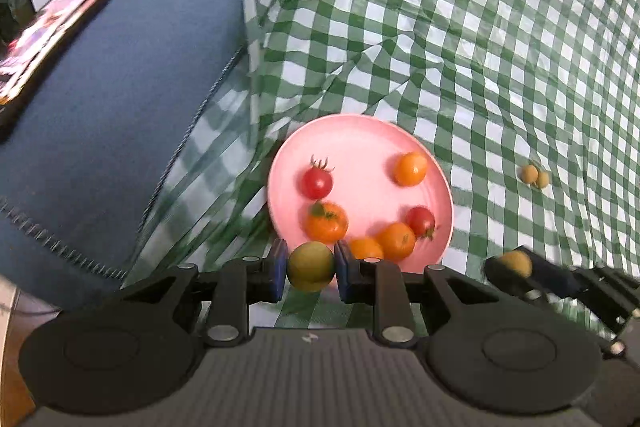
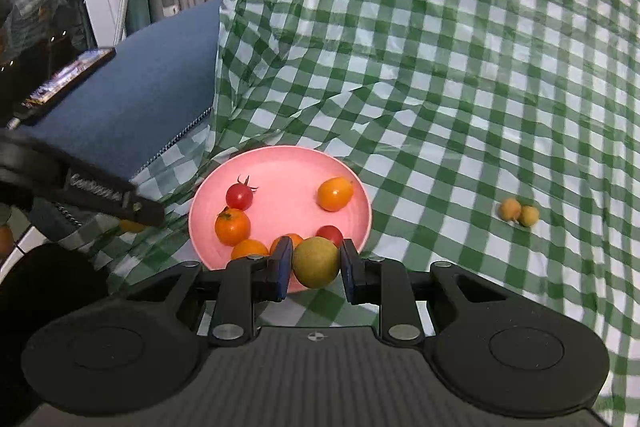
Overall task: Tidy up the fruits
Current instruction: 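Carry both yellow tomatoes to the pink plate and release them onto it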
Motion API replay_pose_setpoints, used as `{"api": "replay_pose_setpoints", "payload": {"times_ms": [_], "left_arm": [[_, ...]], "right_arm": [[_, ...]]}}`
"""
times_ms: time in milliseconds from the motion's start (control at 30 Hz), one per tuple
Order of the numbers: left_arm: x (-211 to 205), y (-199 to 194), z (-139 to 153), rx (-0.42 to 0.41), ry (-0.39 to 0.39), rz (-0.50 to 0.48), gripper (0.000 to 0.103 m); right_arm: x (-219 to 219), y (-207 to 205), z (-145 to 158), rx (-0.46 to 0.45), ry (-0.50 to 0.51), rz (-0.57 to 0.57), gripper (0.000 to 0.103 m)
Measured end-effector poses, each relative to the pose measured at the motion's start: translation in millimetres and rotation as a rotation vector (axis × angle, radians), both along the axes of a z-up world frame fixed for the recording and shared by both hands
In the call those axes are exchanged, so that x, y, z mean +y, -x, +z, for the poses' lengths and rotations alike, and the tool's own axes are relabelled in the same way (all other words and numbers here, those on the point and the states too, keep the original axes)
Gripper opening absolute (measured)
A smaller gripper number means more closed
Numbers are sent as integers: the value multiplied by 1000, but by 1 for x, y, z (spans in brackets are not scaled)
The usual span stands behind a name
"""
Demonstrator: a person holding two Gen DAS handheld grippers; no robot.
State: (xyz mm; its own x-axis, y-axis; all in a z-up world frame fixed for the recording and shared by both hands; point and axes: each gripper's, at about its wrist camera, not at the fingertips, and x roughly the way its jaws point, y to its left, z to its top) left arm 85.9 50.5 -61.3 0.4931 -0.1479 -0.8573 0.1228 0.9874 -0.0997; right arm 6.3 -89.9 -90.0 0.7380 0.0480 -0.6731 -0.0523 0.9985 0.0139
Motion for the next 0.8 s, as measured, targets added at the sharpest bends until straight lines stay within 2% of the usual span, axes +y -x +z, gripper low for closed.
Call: {"api": "replay_pose_setpoints", "payload": {"times_ms": [333, 533, 800], "left_arm": [[-30, -57, -25, 7, -29, -34, 28], [-34, -73, -46, 26, -69, -49, 28], [-35, -86, -56, 13, -107, -64, 28]], "right_arm": [[-1, -59, -32, 64, 17, 9, 26], [0, -78, -45, 92, 4, 14, 26], [3, -92, -50, 106, -3, 22, 27]]}}
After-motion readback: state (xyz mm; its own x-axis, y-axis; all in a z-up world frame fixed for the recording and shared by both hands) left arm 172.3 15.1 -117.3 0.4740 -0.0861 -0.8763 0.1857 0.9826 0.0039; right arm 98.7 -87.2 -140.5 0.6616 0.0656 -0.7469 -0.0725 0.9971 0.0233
